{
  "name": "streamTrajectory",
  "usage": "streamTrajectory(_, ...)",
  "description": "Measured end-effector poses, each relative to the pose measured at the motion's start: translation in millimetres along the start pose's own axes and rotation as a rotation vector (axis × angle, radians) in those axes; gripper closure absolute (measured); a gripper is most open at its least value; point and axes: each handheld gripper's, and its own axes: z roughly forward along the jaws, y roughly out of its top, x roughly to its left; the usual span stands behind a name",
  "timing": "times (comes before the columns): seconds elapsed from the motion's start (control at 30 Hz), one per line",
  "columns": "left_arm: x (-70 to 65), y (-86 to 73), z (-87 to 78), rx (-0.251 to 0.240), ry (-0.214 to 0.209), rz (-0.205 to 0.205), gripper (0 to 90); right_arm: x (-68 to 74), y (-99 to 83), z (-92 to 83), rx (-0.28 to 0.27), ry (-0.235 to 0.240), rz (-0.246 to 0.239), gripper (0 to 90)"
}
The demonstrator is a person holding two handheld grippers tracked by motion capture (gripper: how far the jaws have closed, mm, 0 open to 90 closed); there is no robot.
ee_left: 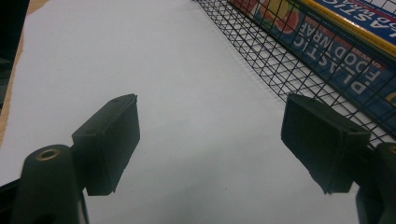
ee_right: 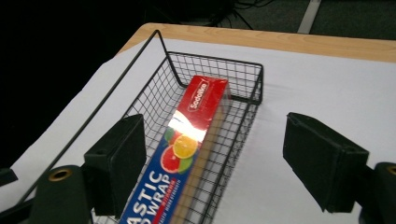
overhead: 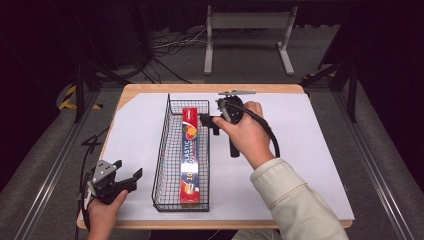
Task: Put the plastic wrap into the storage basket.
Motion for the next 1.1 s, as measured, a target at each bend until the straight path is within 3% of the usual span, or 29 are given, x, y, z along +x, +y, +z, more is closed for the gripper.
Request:
streamTrajectory(0.13,0.1,0.2,0.3,0.005,0.003,0.003,20.3,-19.2,-2.4,-19.3,-0.013,-0.004,-0.024,21.8)
streamTrajectory(0.23,-0.2,0.5,0.6,0.005,0.004,0.002,20.3,-32.5,-3.0,-31.3,-0.023,-0.008,-0.012,20.7)
streamTrajectory(0.33,-0.6,0.8,0.7,0.003,0.005,0.001,20.3,-48.7,-3.5,-40.6,-0.007,-0.025,-0.038,20.2)
streamTrajectory(0.6,0.3,0.2,-0.5,0.004,0.011,-0.002,20.3,-81.6,-3.8,-66.9,-0.039,-0.039,-0.023,19.9)
streamTrajectory(0.83,0.9,-1.0,-1.2,0.007,0.014,-0.007,20.3,-101.3,-12.6,-74.4,-0.033,-0.042,-0.064,17.7)
streamTrajectory(0.93,1.1,-1.5,-1.9,0.007,0.016,-0.006,20.2,-107.7,-22.1,-77.2,-0.047,-0.052,-0.093,16.9)
streamTrajectory(1.1,3.3,-4.1,-6.4,-0.002,0.018,-0.015,20.0,-124.1,-47.0,-78.4,-0.051,-0.017,-0.126,16.2)
